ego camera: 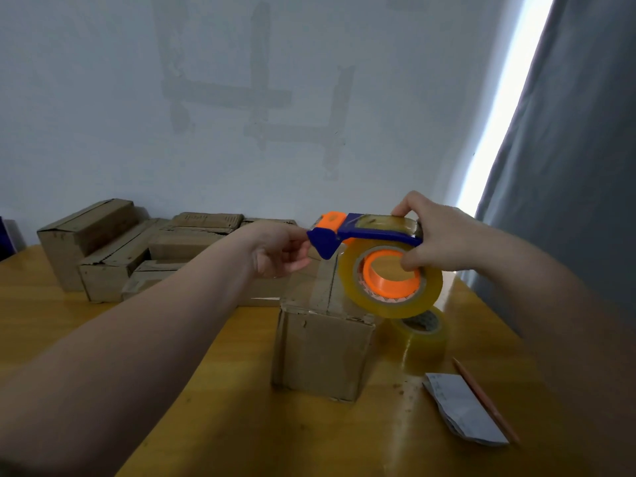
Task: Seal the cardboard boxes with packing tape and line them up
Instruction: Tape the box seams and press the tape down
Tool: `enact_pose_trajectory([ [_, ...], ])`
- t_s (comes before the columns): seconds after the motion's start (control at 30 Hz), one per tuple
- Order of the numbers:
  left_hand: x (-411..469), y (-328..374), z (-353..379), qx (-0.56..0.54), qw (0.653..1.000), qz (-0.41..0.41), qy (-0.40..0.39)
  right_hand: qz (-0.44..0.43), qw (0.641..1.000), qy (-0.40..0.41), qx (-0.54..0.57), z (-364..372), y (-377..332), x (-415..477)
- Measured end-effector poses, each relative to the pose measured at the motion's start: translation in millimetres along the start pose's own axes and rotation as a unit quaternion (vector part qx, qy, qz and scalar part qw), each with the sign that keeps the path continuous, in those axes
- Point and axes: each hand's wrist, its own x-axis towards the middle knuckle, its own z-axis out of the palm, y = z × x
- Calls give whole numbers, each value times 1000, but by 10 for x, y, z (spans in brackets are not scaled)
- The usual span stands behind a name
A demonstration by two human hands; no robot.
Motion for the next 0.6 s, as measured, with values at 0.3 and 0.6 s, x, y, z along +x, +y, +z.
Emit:
enact_pose_trajectory([
  [0.3,-141,-5,-20,45,996,68,36,-56,998,17,26,92,-71,-49],
  [0.6,-333,-176,-345,65,994,53,74,-73,996,-47,14,-116,-77,-396],
])
